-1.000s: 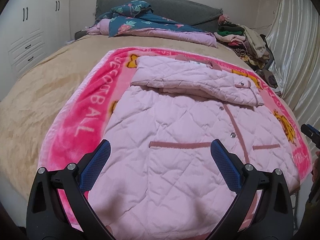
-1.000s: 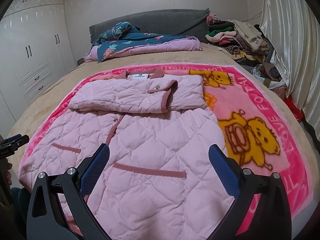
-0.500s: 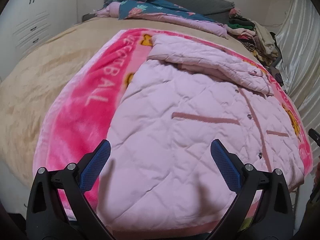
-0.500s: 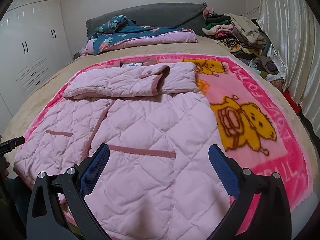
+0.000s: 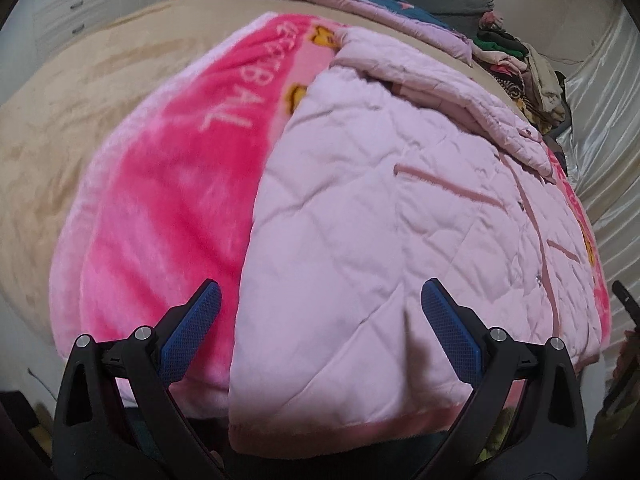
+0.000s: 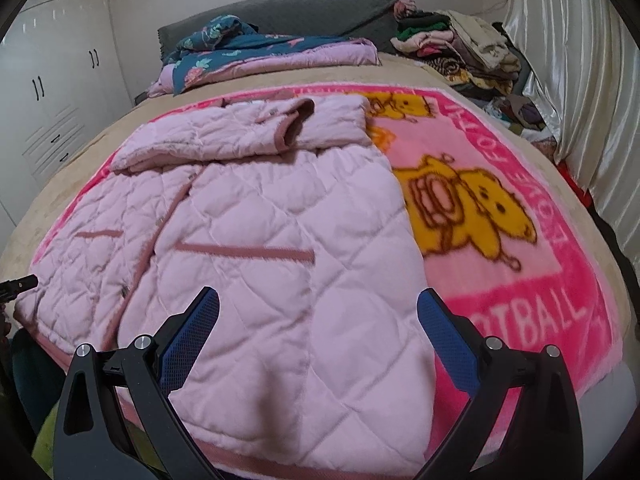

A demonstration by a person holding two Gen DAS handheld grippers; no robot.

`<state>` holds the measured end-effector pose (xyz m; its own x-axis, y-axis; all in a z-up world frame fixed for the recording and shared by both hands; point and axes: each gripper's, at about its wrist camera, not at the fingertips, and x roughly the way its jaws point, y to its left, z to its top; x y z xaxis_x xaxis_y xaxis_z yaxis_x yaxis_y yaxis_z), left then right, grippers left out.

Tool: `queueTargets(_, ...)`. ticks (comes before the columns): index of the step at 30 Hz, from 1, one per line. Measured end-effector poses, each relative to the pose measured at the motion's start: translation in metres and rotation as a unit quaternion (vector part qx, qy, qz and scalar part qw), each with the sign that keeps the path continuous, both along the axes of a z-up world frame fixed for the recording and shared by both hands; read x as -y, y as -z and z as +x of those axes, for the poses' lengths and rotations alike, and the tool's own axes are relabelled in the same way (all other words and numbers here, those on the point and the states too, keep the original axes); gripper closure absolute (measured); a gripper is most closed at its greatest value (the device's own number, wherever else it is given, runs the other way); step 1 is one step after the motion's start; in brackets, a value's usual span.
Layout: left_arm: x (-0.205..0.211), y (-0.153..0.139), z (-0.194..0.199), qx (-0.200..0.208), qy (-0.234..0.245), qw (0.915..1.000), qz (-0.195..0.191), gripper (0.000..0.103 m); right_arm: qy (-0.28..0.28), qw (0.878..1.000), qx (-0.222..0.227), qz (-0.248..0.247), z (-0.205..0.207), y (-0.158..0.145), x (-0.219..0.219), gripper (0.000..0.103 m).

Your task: Fold large clothes

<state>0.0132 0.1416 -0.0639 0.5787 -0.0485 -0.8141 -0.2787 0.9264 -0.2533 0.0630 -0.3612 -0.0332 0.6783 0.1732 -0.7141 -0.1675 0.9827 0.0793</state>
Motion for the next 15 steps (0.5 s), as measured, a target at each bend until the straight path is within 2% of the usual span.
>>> queueTargets(4,-0.005,0.008,-0.005,-0.005,-0.001,0.9997,-0.022,0.009,0.007,1.000,-0.015,-0.001,-0.006,0.011,0.008,0.004)
queueTargets(13,0.003,0.006,-0.002,-0.002,0.013,0.9997,-0.021,0.010,0.017,0.997,-0.072,0.014,-0.028,0.045,0.034,0.004)
queueTargets(15,0.008,0.005,-0.001,-0.001,0.021,0.9996,-0.019,0.015,0.017,0.996,-0.084,0.019,-0.031,0.051,0.038,0.004)
